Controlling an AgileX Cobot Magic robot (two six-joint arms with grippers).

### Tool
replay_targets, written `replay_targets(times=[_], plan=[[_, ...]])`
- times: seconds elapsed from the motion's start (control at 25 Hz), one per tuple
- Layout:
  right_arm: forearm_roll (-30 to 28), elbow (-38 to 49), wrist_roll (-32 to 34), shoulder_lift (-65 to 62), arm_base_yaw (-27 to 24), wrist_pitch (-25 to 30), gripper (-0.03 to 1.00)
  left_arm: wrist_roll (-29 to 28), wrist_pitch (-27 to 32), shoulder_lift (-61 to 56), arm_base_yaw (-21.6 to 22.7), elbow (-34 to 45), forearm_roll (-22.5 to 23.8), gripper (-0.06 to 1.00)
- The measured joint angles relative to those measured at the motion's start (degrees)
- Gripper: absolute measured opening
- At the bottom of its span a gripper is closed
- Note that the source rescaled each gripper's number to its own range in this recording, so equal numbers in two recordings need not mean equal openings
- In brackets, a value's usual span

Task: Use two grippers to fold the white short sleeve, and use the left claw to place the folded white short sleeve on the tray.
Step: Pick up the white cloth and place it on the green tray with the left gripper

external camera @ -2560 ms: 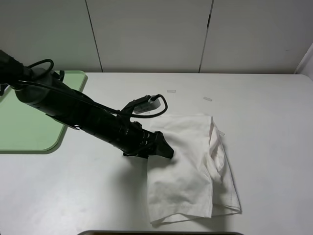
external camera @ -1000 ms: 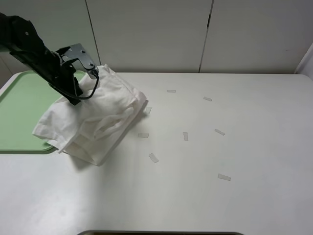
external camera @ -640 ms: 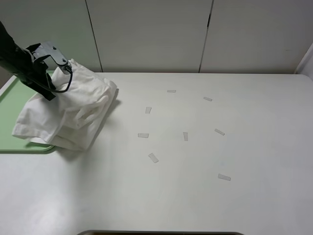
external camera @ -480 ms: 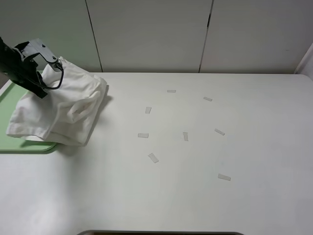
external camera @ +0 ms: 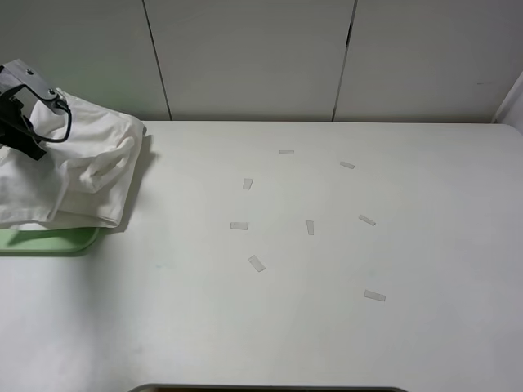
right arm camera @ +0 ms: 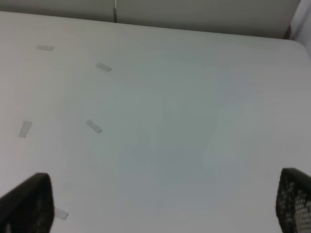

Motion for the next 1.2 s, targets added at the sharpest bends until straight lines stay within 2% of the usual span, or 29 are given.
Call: replay_targets(times=[0.2,0.24,0.52,0.76,0.84,0.92,1.04,1.12,1.16,1.2], plan=[[0.00,0.00,0.00,0.00,0.00,0.00,1.00,0.43,-1.10,0.00,1.13,0.00,0.00,0.04],[0.00,0.00,0.00,0.00,0.00,0.00,1.00,2.64,-1.61,0.00,1.33,-0.80,0.04,0.04],[0.00,0.00,0.00,0.00,0.00,0.00,1.00,5.26,-0.87,0.00,1.33,-3.35,0.04,0.04],[0.00,0.00,0.00,0.00,0.00,0.00,1.00,5.00,0.18,0.00,1.33,-3.35,0.04,0.04],[0.00,0.00,0.00,0.00,0.00,0.00,1.00,3.08,-0.17,0.00,1.33,-3.35,0.04,0.05],[0.00,0.00,0.00,0.00,0.00,0.00,1.00,-0.63,-2.24,0.00,1.33,-3.35,0.04,0.22],[0.00,0.00,0.00,0.00,0.00,0.00,1.00,-4.11,-5.42,-0.13,1.33,-3.42,0.04,0.67],[0.00,0.00,0.00,0.00,0.00,0.00,1.00,-5.31,-6.16,-0.18,1.33,-3.47,-0.01,0.78],[0.00,0.00,0.00,0.00,0.00,0.00,1.00,-5.31,-6.16,-0.18,1.33,-3.47,-0.01,0.78],[0.00,0.00,0.00,0.00,0.00,0.00,1.00,-6.45,-6.64,-0.20,1.26,-3.52,-0.01,0.85]])
